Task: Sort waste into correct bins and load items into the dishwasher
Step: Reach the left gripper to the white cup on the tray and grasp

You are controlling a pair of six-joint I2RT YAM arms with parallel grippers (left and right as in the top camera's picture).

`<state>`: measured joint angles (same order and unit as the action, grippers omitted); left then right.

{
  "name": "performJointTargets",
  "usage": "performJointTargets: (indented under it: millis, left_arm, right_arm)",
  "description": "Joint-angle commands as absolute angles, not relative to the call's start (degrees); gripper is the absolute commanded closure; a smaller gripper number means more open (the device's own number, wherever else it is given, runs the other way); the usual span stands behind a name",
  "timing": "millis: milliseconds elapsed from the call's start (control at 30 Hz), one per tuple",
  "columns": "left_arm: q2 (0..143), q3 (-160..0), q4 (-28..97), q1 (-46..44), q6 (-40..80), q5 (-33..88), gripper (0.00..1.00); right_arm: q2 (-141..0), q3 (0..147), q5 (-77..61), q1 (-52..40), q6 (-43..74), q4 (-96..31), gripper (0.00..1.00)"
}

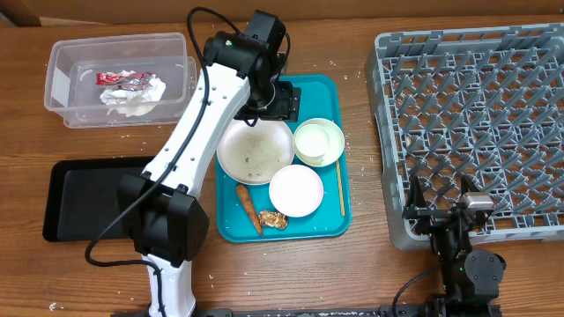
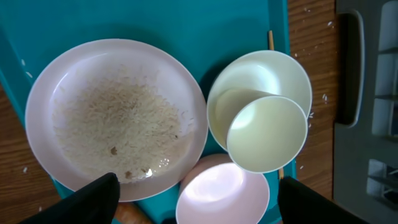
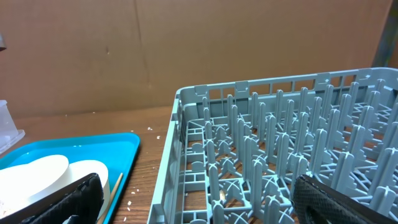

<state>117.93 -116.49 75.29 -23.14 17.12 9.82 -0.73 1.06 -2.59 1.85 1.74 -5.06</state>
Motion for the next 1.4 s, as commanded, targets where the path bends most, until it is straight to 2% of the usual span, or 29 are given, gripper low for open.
performJointTargets:
  millis: [0, 233, 333, 900, 933, 1067, 1133, 1167, 1233, 1267, 1300, 1367]
  left_arm:
    - [118.93, -114.85, 73.78, -24.18, 18.50, 12.99, 0.16]
    - [124.49, -113.58, 70.85, -25.56, 19.77, 17.06, 0.32]
    - [126.13, -113.58, 69.71, -25.80, 19.77, 16.97, 0.46]
    - [130.34, -113.84, 68.93, -30.04, 23.88, 9.63, 0.53]
    - [130.32, -114.26, 68.95, -29.85, 23.86, 9.65, 0.60]
    - [130.28, -115.81, 69.60, -29.87, 23.83, 9.65, 0.66]
    - [130.26, -117.60, 70.83, -29.89, 23.81, 9.63, 0.79]
    - [130.26, -118.39, 71.44, -29.93, 23.81, 9.61, 0.83]
    - [130.26, -119.61, 72.38, -29.93, 23.81, 9.61, 0.84]
    - [130.26, -120.14, 72.84, -29.93, 23.81, 9.61, 0.92]
    - [130.26, -120.55, 73.25, -29.93, 23.81, 9.61, 0.96]
    - [130.26, -121.45, 74.37, -29.91, 23.83, 9.61, 0.96]
  right_arm:
    - [-0.16, 0.45, -2.61, 1.89, 2.13, -4.64, 0.00]
    - [-0.16, 0.45, -2.63, 1.89, 2.13, -4.64, 0.00]
    - [-0.16, 0.45, -2.63, 1.89, 2.13, -4.62, 0.00]
    - [-0.16, 0.45, -2.63, 1.89, 2.13, -4.62, 0.00]
    - [-0.16, 0.45, -2.63, 1.89, 2.13, -4.62, 0.00]
    - [-0.16, 0.45, -2.63, 1.89, 2.13, -4.62, 0.00]
    - [-0.16, 0.45, -2.63, 1.89, 2.13, -4.62, 0.00]
    - [-0.16, 0.45, -2.63, 1.89, 2.13, -4.62, 0.00]
    - [-0.16, 0.45, -2.63, 1.89, 2.13, -4.64, 0.00]
    - [-0.16, 0.45, -2.63, 1.89, 2.13, -4.62, 0.00]
    - [-0.16, 0.45, -2.63, 1.89, 2.13, -4.62, 0.00]
    - [-0.16, 0.45, -2.63, 1.89, 2.13, -4.62, 0.00]
